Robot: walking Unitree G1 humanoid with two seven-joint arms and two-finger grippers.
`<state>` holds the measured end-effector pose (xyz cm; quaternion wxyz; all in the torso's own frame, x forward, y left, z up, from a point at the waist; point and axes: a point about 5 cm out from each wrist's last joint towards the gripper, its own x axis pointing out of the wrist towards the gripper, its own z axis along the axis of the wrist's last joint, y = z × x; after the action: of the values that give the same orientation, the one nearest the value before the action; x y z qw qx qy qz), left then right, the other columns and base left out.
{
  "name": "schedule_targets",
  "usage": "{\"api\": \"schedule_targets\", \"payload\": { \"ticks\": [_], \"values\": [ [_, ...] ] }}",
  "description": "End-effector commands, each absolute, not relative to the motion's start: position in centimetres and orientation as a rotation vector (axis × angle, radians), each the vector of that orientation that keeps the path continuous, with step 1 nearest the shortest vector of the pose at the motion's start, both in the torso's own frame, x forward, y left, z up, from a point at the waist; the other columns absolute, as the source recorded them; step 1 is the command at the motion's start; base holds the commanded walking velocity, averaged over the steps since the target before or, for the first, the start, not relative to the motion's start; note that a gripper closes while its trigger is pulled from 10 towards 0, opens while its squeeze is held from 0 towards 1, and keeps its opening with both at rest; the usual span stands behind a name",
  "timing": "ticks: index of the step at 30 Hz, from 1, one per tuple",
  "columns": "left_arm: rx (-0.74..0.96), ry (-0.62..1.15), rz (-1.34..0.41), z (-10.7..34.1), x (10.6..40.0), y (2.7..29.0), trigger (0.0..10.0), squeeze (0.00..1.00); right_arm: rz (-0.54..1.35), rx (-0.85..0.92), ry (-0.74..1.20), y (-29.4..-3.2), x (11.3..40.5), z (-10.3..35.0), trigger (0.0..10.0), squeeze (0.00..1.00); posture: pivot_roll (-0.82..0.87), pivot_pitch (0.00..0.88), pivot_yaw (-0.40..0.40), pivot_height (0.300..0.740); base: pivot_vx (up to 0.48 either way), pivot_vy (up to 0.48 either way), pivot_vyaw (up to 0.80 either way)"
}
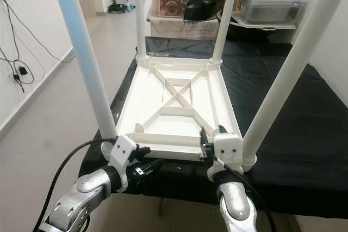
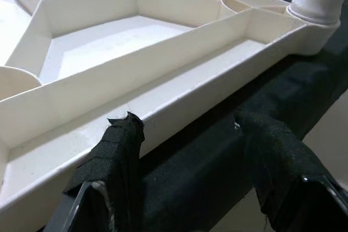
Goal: Building children table
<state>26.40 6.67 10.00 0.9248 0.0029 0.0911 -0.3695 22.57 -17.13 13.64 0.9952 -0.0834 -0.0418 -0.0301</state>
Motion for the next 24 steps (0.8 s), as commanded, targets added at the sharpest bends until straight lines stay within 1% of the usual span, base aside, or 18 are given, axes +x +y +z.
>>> {"api": "schedule_targets", "payload": {
  "ticks": [1,3,7,11,16,19,21,22,24],
  "values": [
    [0.03,0.179,-0.751,9.9,26.6,6.7,10.0,0.0,-0.064,-0.166,-0.095,-16.8,22.3,13.6,10.0,0.0,0.15,0.0,-0.014,0.74,0.0,-0.48,0.0],
    [0.034,0.177,-0.749,9.8,26.7,6.7,10.0,0.0,-0.051,-0.161,-0.092,-16.5,22.2,13.4,10.0,0.0,0.16,0.0,-0.019,0.74,0.0,-0.48,0.0],
    [0.033,0.181,-0.748,9.6,26.7,6.6,10.0,0.0,0.087,-0.092,-0.083,-15.0,22.1,12.9,10.0,0.0,0.16,0.0,-0.026,0.74,0.0,-0.45,0.0],
    [0.015,0.186,-0.741,9.4,26.7,6.6,10.0,0.0,0.245,-0.028,-0.062,-13.5,21.6,12.8,10.0,0.0,0.16,0.0,-0.026,0.74,0.0,0.0,0.0],
    [0.018,0.183,-0.742,9.4,26.7,6.6,10.0,0.0,0.302,-0.012,-0.057,-12.8,21.3,12.9,10.0,0.0,0.16,0.0,-0.027,0.74,0.0,0.0,0.0],
    [0.011,0.183,-0.746,9.4,26.8,6.5,10.0,0.0,0.384,-0.029,-0.104,-11.9,20.5,13.8,10.0,0.0,0.15,0.0,-0.026,0.74,0.0,0.0,0.0],
    [0.01,0.183,-0.747,9.4,26.8,6.5,10.0,0.0,0.393,-0.036,-0.108,-11.8,20.4,14.0,10.0,0.0,0.15,0.0,-0.026,0.74,0.0,0.0,0.0],
    [0.009,0.182,-0.746,9.4,26.8,6.5,10.0,0.0,0.388,-0.047,-0.119,-11.9,20.2,14.1,10.0,1.0,0.15,0.0,-0.026,0.74,0.0,0.0,0.0],
    [0.006,0.181,-0.743,9.4,26.9,6.5,10.0,0.0,0.31,-0.089,-0.164,-12.8,20.2,14.6,10.0,1.0,0.15,0.0,-0.026,0.74,0.0,0.0,0.0]
  ]
}}
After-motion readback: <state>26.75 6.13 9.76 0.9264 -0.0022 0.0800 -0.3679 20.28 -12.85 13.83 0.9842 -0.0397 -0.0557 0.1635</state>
